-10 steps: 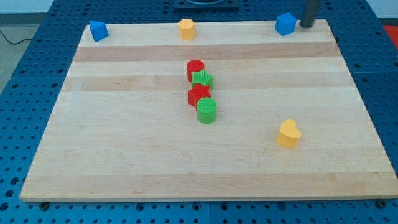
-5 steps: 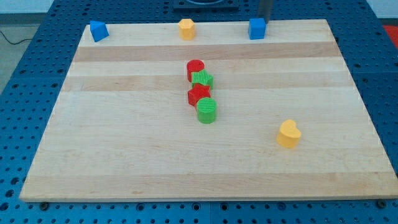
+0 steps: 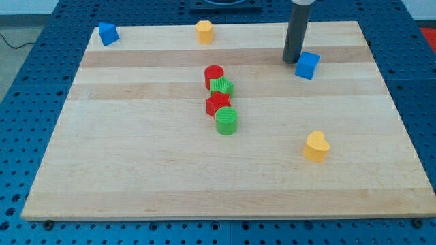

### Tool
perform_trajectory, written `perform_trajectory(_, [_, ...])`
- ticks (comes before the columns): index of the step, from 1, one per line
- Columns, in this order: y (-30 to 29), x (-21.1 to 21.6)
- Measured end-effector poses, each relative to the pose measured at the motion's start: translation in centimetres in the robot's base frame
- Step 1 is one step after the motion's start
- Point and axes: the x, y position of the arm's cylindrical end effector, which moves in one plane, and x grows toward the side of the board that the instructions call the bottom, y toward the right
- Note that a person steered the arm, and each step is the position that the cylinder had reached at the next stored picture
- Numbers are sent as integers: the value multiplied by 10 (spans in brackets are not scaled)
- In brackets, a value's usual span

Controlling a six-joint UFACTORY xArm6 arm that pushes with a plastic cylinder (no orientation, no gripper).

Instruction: Move blue cube right horizontally towards green star

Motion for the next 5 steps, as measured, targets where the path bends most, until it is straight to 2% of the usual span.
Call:
perform_trajectory(1, [20,-8])
perform_trajectory(2, [37,2])
perform_trajectory(4, [37,82])
perform_trajectory(5, [39,82])
